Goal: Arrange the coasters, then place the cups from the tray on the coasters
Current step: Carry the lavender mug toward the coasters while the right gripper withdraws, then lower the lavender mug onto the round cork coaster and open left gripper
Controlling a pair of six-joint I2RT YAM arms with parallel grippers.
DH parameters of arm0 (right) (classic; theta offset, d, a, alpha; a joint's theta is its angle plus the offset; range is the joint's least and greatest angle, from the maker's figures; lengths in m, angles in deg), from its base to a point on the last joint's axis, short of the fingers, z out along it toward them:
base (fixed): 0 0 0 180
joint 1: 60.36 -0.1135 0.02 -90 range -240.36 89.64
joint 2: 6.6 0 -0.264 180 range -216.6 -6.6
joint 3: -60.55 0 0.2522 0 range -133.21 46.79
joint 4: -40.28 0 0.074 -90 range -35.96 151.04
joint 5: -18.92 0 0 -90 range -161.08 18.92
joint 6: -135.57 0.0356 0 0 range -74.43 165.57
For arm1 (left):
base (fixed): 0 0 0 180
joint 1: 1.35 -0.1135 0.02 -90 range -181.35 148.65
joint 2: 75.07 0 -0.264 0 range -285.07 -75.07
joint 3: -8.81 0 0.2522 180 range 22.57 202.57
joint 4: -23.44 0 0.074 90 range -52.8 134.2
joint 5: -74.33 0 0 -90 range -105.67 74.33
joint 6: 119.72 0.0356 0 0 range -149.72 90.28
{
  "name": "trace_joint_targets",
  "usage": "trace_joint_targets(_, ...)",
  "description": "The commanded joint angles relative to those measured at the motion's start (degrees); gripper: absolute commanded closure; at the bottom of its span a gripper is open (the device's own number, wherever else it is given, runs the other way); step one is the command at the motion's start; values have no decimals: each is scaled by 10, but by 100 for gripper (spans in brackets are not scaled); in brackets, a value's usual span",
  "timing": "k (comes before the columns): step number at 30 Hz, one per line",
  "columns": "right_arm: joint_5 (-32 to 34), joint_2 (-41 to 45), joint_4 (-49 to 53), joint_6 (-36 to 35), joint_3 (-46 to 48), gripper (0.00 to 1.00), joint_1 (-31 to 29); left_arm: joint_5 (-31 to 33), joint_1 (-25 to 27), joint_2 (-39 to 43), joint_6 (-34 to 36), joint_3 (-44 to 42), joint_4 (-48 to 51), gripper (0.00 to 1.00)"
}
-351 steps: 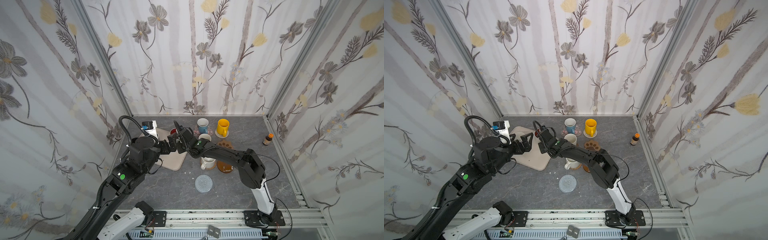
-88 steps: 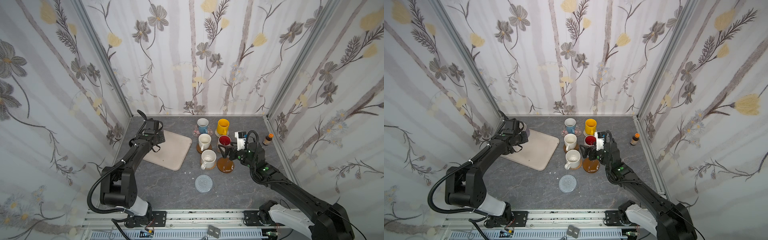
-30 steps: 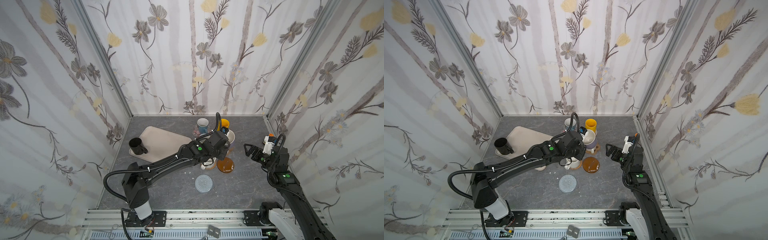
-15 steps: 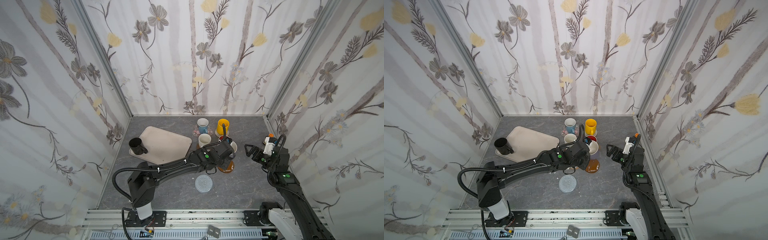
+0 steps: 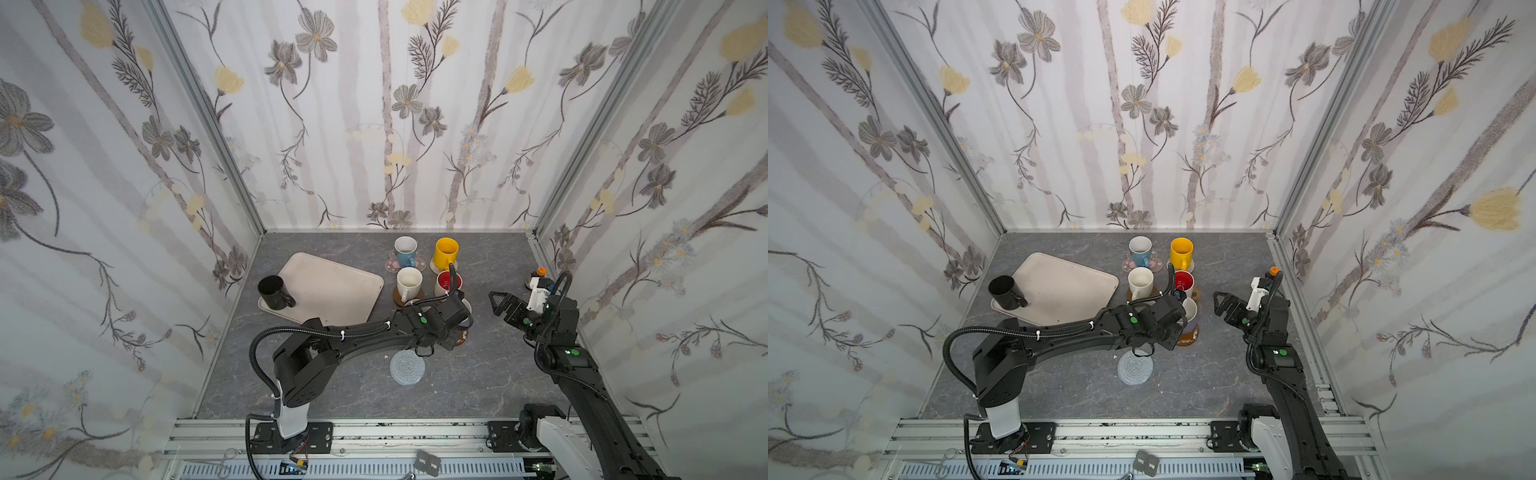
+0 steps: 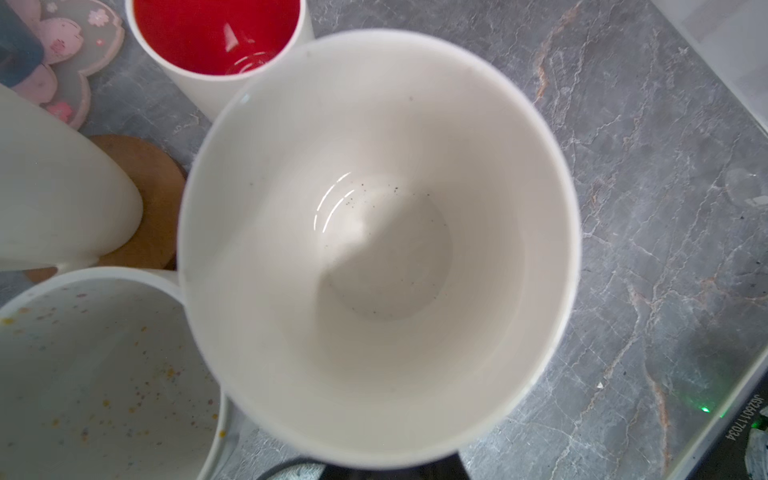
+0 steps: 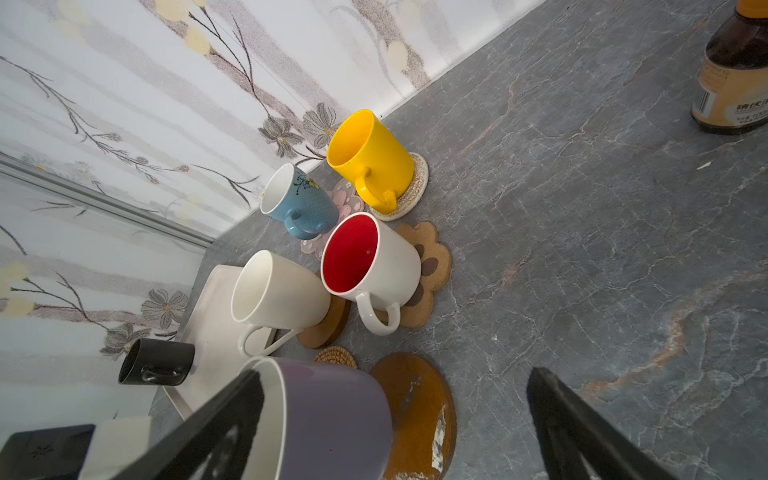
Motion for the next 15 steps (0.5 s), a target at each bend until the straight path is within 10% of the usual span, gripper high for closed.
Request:
trace_joint_targets(1,-12,-2,-33,7,3,0,3,4,-1,-7,-10,-3,-50,100)
trace_joint_targets(15,-19,-1,-38,7,8,0,9,16,0,-42,-17,-3,-60,100)
